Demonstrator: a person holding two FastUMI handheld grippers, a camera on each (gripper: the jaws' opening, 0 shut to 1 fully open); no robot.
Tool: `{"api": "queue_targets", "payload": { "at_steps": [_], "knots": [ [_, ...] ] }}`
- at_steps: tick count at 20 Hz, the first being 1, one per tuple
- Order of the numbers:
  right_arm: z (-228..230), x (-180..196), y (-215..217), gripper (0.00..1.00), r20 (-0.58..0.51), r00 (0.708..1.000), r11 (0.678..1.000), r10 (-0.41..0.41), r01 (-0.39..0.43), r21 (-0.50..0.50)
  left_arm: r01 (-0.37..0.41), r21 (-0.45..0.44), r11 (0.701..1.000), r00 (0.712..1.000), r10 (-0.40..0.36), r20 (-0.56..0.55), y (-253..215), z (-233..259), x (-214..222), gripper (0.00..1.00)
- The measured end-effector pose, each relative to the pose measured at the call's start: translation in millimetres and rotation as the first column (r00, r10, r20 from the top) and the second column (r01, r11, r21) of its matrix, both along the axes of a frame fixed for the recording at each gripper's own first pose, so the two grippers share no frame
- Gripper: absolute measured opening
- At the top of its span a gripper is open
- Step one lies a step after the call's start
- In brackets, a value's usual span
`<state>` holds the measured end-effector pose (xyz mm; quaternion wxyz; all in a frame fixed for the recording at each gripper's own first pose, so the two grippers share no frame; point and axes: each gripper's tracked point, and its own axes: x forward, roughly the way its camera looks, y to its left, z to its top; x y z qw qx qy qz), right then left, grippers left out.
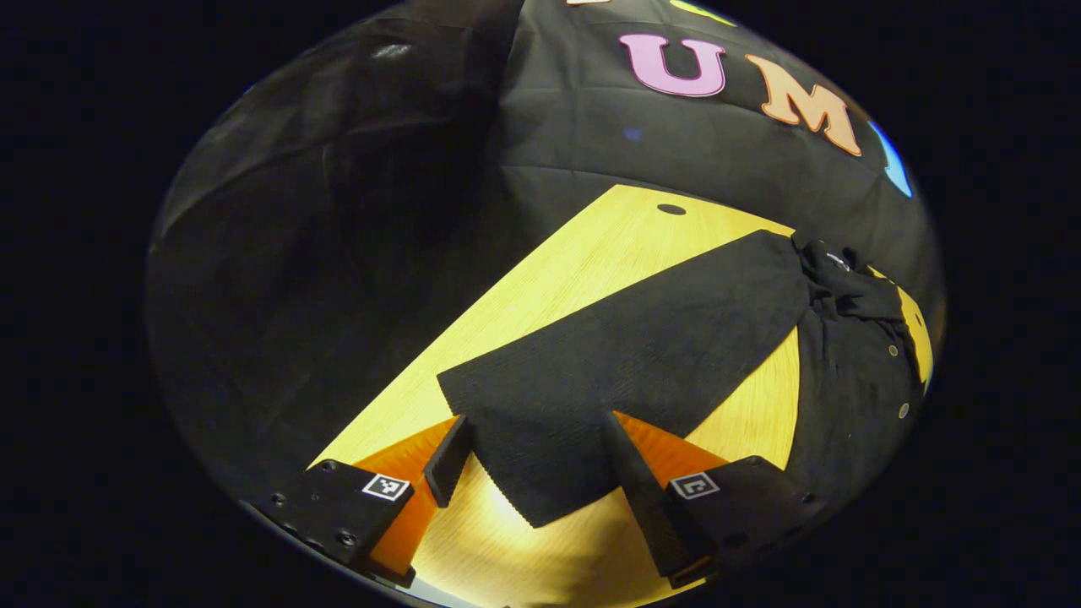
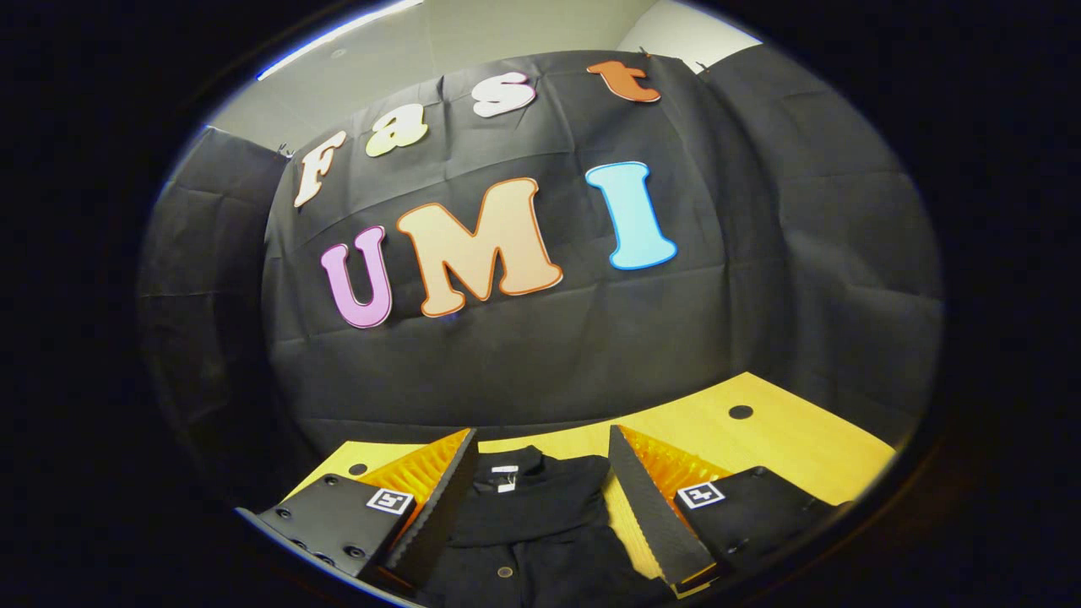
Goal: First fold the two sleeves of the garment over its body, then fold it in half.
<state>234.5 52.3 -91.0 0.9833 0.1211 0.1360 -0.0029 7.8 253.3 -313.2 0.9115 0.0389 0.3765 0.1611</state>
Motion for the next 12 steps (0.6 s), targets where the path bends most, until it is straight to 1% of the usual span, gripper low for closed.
{"api": "queue_targets", "payload": {
  "at_steps": [2,4,5,6,7,8,9,12],
  "knots": [
    [2.3,-10.6,-11.6,0.97,-0.006,1.000,1.000,-0.016,0.016,-0.002,0.016,-0.018,1.000,1.000,-0.016,0.014,-0.2,-0.4,0.6,0.96],
    [2.8,-19.7,-14.5,0.97,-0.014,1.000,1.000,-0.014,0.014,-0.019,0.022,-0.035,0.999,0.999,-0.021,0.026,-1.5,-0.7,0.4,0.96],
    [0.3,-23.6,-18.6,1.00,-0.018,1.000,1.000,-0.013,0.012,-0.024,0.035,-0.029,0.999,0.999,-0.035,0.022,-2.3,-1.5,-0.1,0.95],
    [1.6,-29.9,-22.7,0.97,-0.020,1.000,1.000,-0.013,0.013,-0.028,0.054,-0.034,0.998,0.998,-0.053,0.028,-3.1,-3.0,1.4,0.95],
    [2.1,-33.3,-27.1,0.97,-0.021,1.000,0.999,-0.016,0.015,-0.030,0.066,-0.036,0.997,0.998,-0.065,0.025,-5.7,-2.2,2.0,0.94],
    [3.1,-37.8,-31.0,0.97,-0.020,1.000,0.999,-0.024,0.023,-0.031,0.077,-0.037,0.996,0.997,-0.076,0.026,-8.7,-3.3,3.8,0.82],
    [4.1,-40.6,-34.9,0.97,-0.019,0.999,0.999,-0.032,0.032,-0.027,0.080,-0.036,0.996,0.997,-0.079,0.023,-12.7,-2.9,4.5,0.80],
    [5.0,-53.1,-43.6,0.97,-0.022,0.998,0.999,-0.051,0.051,-0.004,0.094,-0.043,0.995,0.995,-0.092,0.039,-25.4,-5.4,5.9,0.45]
  ]
}}
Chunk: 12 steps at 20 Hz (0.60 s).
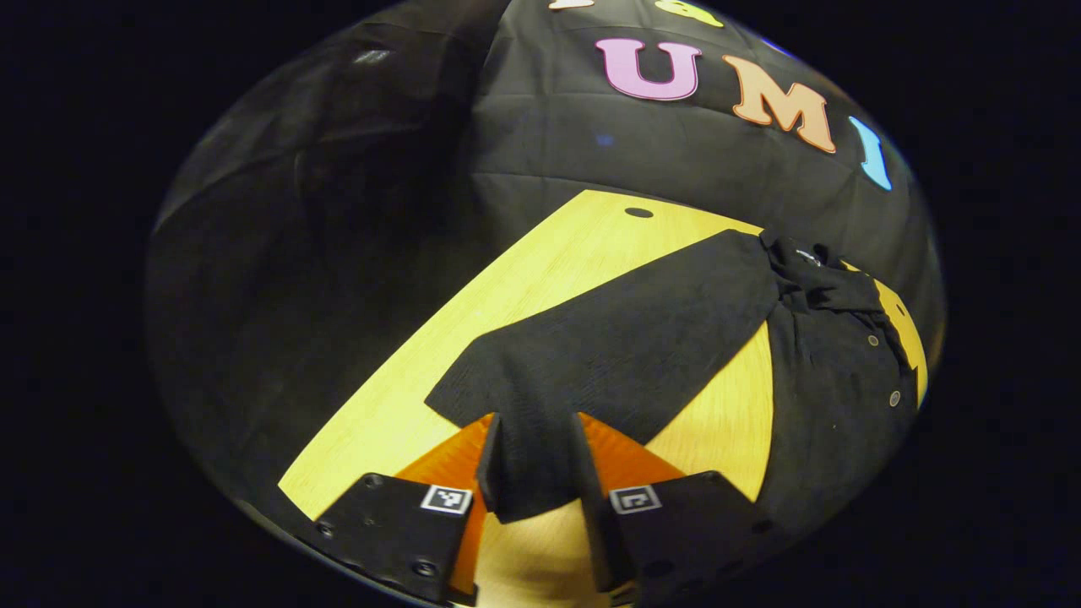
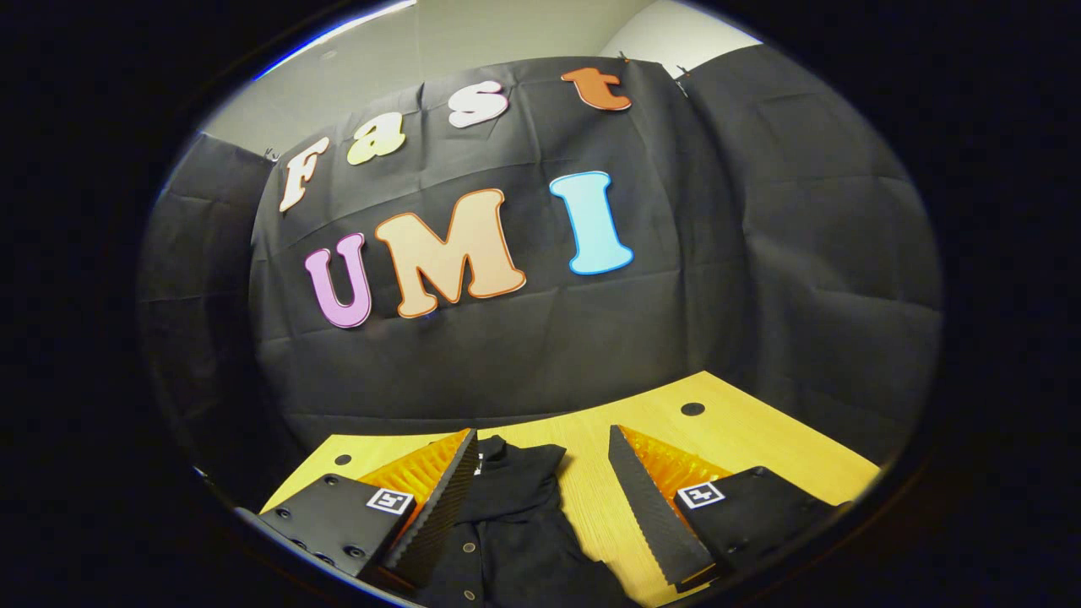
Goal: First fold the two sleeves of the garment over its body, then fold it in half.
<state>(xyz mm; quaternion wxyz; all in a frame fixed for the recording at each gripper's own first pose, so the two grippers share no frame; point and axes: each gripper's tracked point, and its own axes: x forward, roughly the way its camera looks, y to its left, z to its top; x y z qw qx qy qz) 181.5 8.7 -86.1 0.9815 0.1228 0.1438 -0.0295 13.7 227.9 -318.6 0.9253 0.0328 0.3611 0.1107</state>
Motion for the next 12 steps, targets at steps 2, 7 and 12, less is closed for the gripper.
{"api": "queue_targets", "payload": {
  "at_steps": [2,7,12],
  "knots": [
    [1.0,-6.8,-7.2,0.97,0.003,1.000,1.000,-0.017,0.017,0.005,0.000,-0.002,1.000,1.000,0.000,0.014,-6.4,-1.5,3.1,0.19],
    [2.7,-24.0,-20.2,0.97,0.000,0.999,0.999,-0.053,0.053,0.010,0.009,0.015,1.000,1.000,-0.009,-0.006,-9.8,-3.1,4.0,0.00],
    [-0.8,-40.9,-27.0,0.97,0.004,0.994,0.994,-0.112,0.111,0.020,0.047,0.054,0.997,0.996,-0.043,-0.076,-10.5,-4.7,5.6,0.00]
  ]
}}
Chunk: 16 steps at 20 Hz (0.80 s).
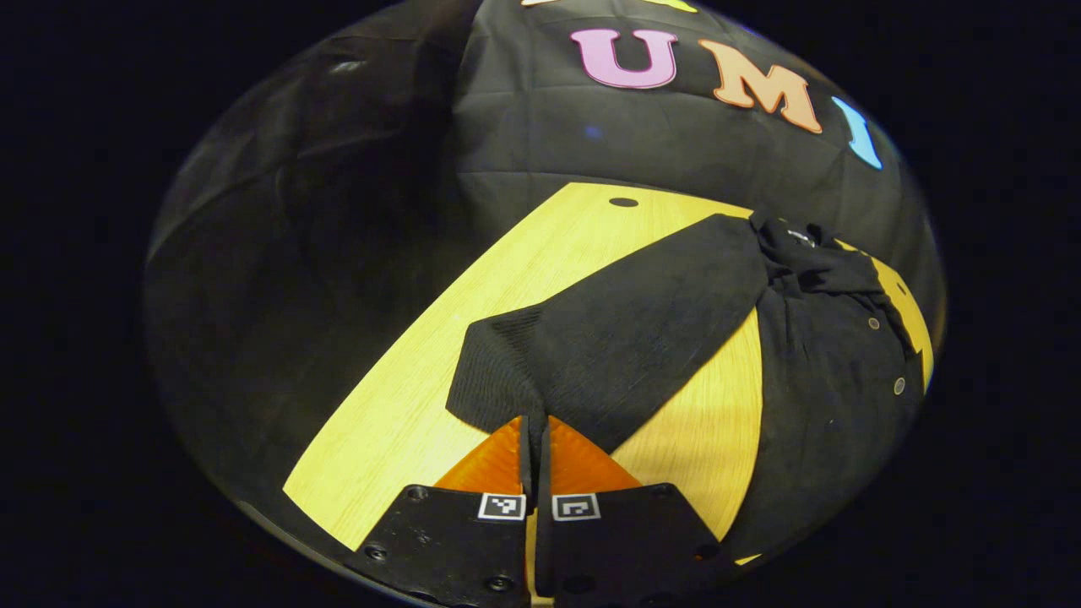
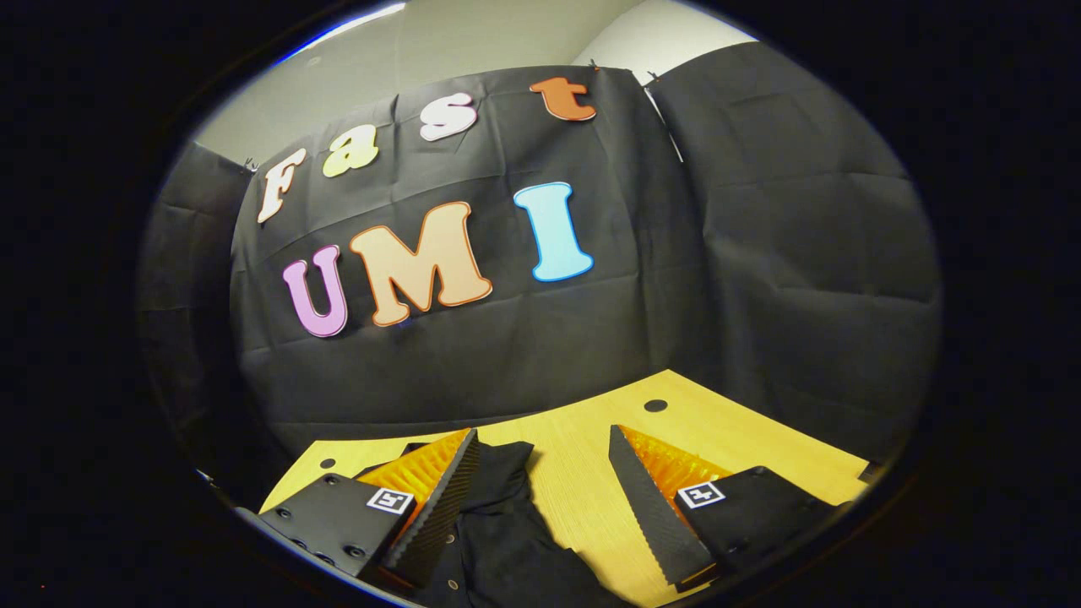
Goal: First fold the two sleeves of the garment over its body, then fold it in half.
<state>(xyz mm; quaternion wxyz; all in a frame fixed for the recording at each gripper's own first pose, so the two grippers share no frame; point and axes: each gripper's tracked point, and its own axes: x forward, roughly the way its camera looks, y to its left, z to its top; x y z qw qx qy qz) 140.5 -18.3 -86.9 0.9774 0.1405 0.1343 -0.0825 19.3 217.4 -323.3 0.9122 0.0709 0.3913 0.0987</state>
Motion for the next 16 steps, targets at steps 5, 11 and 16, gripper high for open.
{"api": "queue_targets", "payload": {
  "at_steps": [5,11,16],
  "knots": [
    [-10.8,-11.5,1.0,0.97,-0.008,1.000,0.999,-0.025,0.025,0.025,-0.009,-0.095,0.995,1.000,0.007,-0.029,-7.7,6.1,8.7,0.00],
    [-7.5,-20.5,-14.0,0.97,-0.014,0.999,0.999,-0.039,0.040,0.020,0.011,-0.155,0.988,0.995,0.004,0.097,-35.2,60.6,53.0,0.00],
    [-6.6,-18.4,-35.0,0.97,-0.015,0.999,0.999,-0.034,0.035,0.021,0.137,-0.151,0.979,0.970,-0.101,0.222,-101.7,110.5,104.9,0.00]
  ]
}}
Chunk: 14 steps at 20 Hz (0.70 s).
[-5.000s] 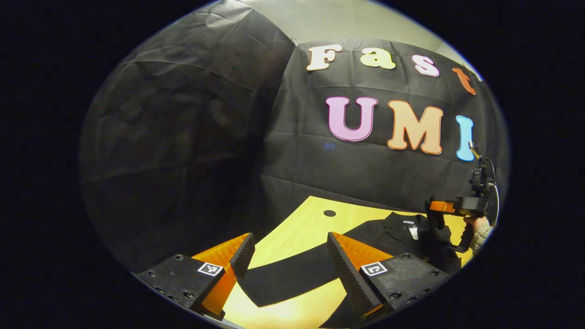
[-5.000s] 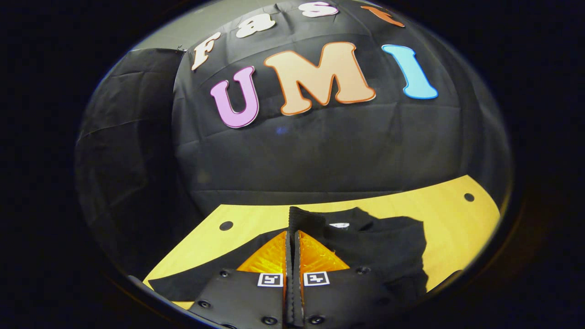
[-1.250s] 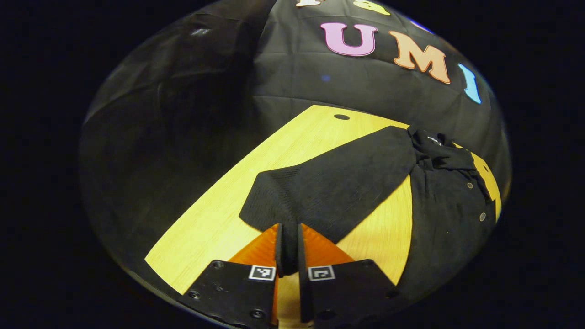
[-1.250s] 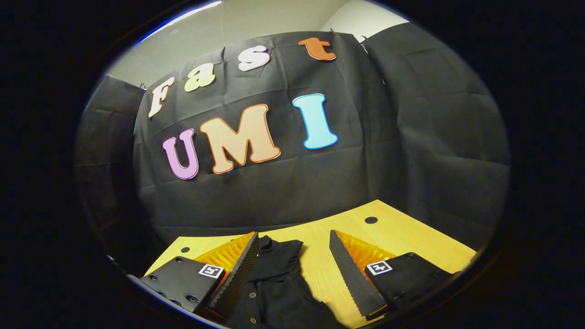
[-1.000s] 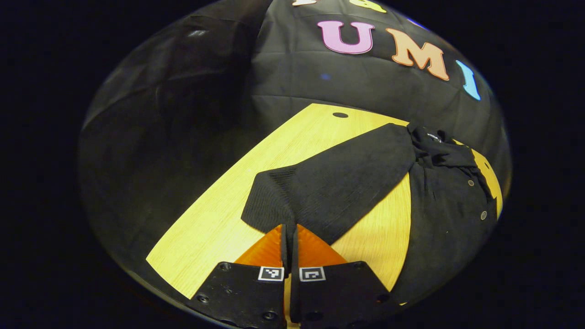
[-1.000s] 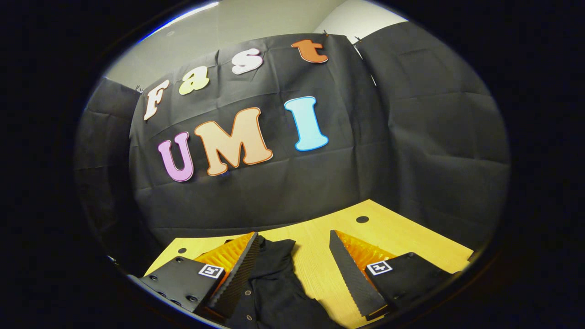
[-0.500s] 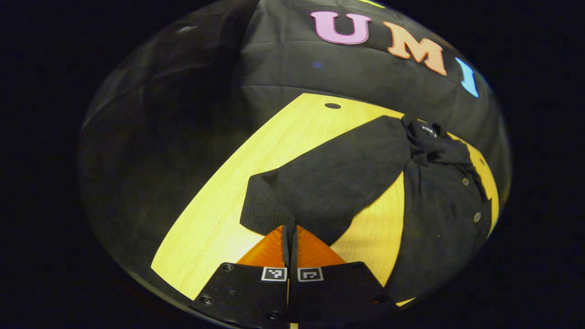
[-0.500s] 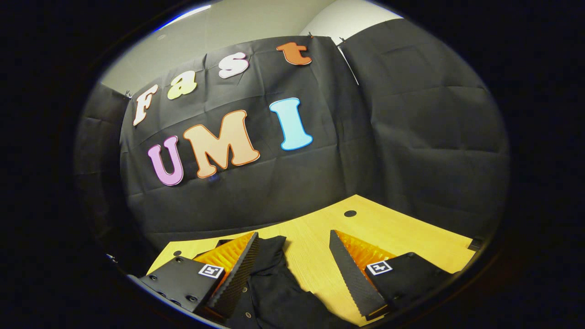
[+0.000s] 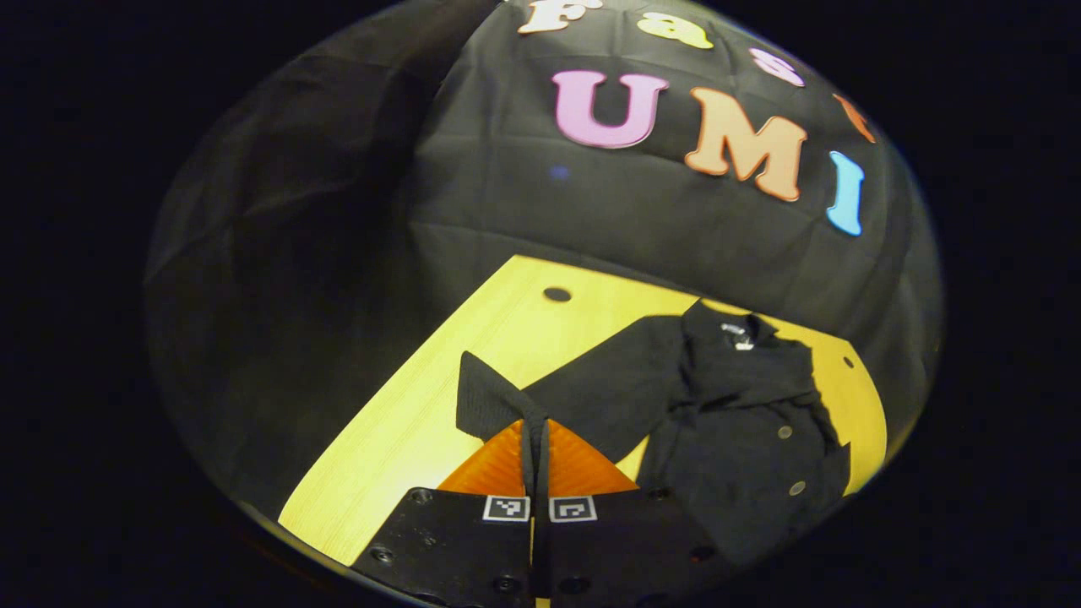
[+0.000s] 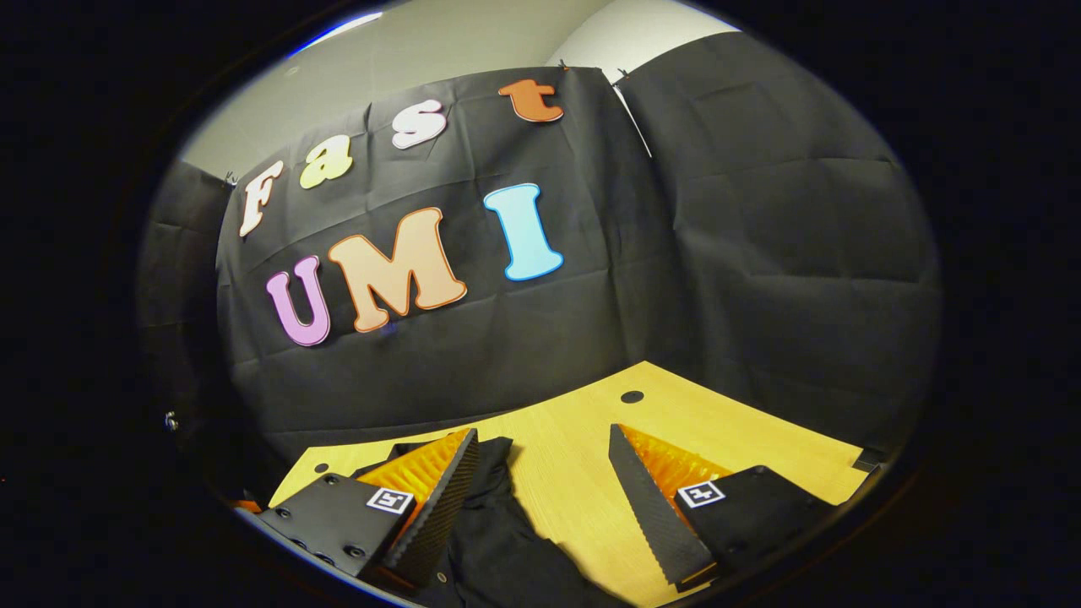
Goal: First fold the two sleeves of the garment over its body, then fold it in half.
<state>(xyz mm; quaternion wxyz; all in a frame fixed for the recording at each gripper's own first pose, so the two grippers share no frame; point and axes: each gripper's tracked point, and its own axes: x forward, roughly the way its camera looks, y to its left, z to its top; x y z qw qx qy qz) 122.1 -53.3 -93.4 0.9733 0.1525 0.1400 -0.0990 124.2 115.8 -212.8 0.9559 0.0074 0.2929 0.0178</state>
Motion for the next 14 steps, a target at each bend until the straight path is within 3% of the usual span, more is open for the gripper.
{"api": "queue_targets", "payload": {
  "at_steps": [3,4,14],
  "knots": [
    [-1.8,7.9,-18.0,0.93,-0.016,1.000,1.000,0.024,-0.024,0.005,0.036,-0.056,0.998,0.998,-0.032,0.061,-56.1,22.7,25.9,0.00],
    [-1.2,10.3,-27.4,0.97,-0.016,0.999,1.000,0.027,-0.027,0.006,0.048,-0.072,0.996,0.996,-0.042,0.083,-75.5,25.7,35.3,0.00],
    [-16.1,39.4,-69.8,0.97,-0.046,0.992,0.993,0.117,-0.118,-0.018,0.239,-0.086,0.967,0.963,-0.225,0.150,-254.2,28.1,88.5,0.00]
  ]
}}
